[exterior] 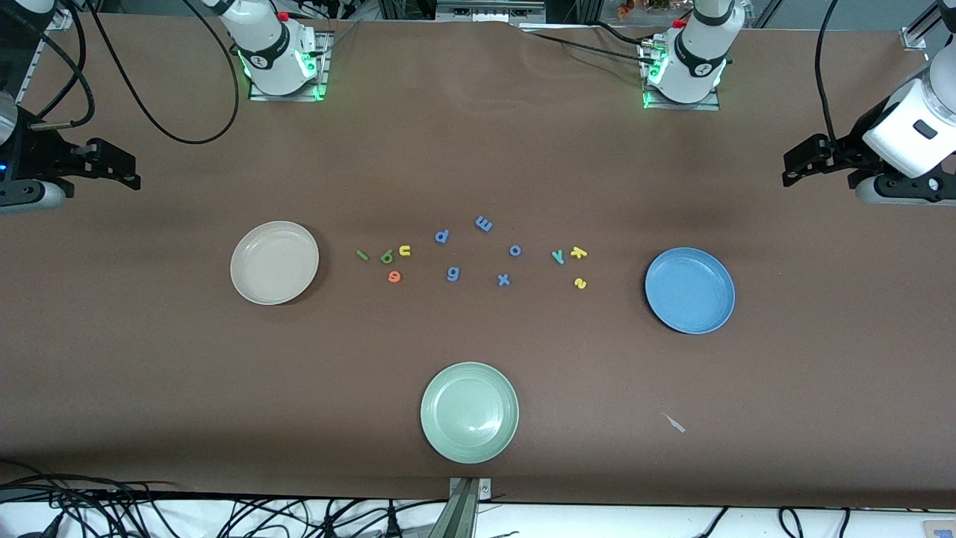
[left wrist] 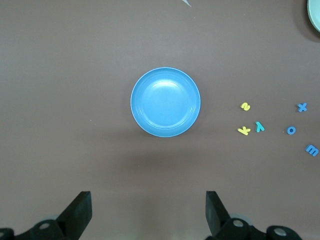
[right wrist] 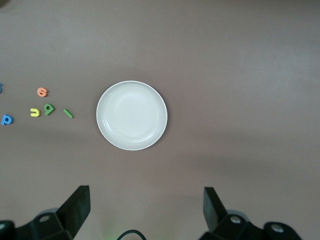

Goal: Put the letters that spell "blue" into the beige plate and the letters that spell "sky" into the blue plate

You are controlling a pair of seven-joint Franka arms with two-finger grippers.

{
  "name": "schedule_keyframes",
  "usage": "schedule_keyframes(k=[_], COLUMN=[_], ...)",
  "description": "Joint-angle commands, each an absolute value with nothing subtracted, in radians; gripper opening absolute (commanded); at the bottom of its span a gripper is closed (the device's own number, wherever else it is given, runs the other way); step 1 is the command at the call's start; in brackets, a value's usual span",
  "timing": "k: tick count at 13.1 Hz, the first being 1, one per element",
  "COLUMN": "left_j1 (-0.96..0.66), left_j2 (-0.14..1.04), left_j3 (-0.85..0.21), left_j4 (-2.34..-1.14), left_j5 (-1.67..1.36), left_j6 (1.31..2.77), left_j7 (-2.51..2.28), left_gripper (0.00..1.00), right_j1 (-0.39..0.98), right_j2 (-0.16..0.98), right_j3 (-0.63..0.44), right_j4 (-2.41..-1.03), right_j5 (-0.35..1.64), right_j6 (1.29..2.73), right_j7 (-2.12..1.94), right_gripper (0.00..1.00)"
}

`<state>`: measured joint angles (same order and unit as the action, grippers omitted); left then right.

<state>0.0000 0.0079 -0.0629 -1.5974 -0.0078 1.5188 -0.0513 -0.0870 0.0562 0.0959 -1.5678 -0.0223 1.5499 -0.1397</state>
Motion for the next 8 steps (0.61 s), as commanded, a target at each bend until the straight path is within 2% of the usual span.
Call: schedule_keyframes(k=[1, 8], left_j1=[0.000, 0.000], left_j2=[0.023, 0.021], left_j3=[-0.067, -0.067], left_j4=[-1.562, -1.562], left_j5=[0.020, 0.020], left_j6=[1.493, 1.493], left_j7=[-0.032, -0.034], left_gripper=[1.00, 1.00], right_j1=[-0.083, -0.080], right_j2=[0.068, 0.069], right_j3=[0.087, 0.089], right_j4=[-1.545, -1.537], right_j5=[-0.006, -0.015], right_j6=[1.522, 1.523], right_j7=[-0.135, -0.137], right_gripper=[1.00, 1.00])
